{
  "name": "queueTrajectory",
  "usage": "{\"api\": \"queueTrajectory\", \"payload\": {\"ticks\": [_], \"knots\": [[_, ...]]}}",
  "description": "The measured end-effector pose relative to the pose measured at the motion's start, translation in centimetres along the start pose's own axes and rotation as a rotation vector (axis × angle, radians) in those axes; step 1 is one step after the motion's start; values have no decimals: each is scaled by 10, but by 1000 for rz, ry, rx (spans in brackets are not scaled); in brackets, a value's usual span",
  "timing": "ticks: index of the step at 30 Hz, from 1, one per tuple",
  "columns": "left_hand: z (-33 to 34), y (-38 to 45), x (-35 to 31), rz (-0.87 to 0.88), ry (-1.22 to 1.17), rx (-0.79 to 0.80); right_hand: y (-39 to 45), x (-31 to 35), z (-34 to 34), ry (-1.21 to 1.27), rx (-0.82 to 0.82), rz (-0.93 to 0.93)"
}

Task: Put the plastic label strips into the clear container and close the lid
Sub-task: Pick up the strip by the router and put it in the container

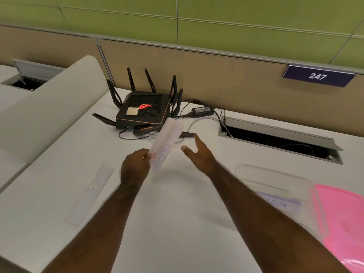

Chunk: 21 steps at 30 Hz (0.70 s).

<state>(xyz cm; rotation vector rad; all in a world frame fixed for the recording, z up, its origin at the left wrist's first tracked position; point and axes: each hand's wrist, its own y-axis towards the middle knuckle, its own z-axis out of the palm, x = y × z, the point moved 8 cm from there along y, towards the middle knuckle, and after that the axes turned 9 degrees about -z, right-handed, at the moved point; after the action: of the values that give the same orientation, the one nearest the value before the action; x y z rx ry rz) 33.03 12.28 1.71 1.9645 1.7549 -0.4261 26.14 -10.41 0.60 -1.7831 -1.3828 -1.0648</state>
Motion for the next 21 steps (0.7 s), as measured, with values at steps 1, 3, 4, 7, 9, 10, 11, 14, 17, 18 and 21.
{"api": "queueTrajectory", "payload": {"ticks": [1,3,4,7,9,10,11,14,17,18,21], "knots": [[1,-4,-8,-47,-109,33,-4,-1,-3,84,47,48],[8,-13,-24,-172,-351,142,-15,2,-2,219,202,106],[14,-19,-33,-248,-511,214,-22,5,-1,250,281,118],[25,-41,-66,-370,-918,397,-40,11,-10,323,418,119],[29,-52,-88,-364,-1032,448,-52,12,-22,425,444,138],[30,-57,-98,-362,-1041,454,-57,12,-30,484,438,155],[31,-60,-107,-360,-1032,452,-62,10,-39,537,422,165],[40,-72,-136,-300,-971,496,-77,4,-72,604,355,165],[48,-86,-168,-202,-939,636,-94,-4,-110,548,297,162],[49,-89,-180,-176,-989,700,-101,-8,-123,514,284,164],[45,-89,-212,-144,-1225,810,-122,-22,-163,378,232,160]]}}
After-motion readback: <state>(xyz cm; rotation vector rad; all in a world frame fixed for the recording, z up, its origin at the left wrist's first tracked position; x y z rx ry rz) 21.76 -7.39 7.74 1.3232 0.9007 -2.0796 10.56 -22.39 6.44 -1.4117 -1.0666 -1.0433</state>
